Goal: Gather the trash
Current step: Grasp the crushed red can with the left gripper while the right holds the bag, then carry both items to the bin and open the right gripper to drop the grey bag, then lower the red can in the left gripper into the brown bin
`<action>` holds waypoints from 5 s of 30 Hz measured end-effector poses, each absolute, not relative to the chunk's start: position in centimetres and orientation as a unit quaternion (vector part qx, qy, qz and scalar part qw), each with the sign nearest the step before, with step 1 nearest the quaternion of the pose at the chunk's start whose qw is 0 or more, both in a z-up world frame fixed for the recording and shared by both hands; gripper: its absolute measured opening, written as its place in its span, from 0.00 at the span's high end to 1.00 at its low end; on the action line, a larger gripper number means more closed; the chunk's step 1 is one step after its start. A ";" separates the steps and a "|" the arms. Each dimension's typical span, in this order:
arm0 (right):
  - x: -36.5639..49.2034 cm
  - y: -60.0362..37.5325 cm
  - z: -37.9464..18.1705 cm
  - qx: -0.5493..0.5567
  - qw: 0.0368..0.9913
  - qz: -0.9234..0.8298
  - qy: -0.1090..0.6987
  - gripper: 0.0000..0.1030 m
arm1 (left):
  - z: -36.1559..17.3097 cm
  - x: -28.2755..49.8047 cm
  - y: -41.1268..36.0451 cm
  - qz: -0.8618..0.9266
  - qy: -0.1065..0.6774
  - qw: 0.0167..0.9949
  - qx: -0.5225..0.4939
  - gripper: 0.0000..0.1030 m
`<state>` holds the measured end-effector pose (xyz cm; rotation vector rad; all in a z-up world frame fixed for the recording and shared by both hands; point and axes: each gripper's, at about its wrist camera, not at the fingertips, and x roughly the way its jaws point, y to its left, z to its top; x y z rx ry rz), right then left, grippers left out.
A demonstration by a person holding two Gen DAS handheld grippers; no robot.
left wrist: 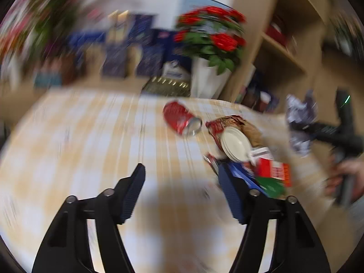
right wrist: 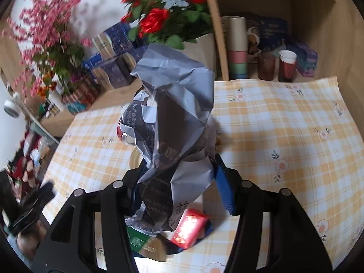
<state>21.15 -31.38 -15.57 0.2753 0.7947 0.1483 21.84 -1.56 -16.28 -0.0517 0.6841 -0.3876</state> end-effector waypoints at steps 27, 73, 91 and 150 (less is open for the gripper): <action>16.6 -40.8 -18.8 0.203 0.910 0.028 0.361 0.46 | -24.5 41.2 -14.3 -0.275 0.380 0.851 0.235 0.79; -6.4 -20.3 -24.5 0.065 0.838 0.236 0.488 0.46 | -14.1 -2.3 1.3 -0.298 0.344 0.887 -0.074 0.82; -3.7 -12.0 -41.1 -0.031 0.728 0.193 0.657 0.44 | -17.1 -4.8 2.6 -0.274 0.363 0.888 -0.070 0.82; -7.5 -28.0 -31.8 0.138 0.894 0.049 0.424 0.06 | -39.1 0.2 -7.5 -0.340 0.626 0.701 0.037 0.82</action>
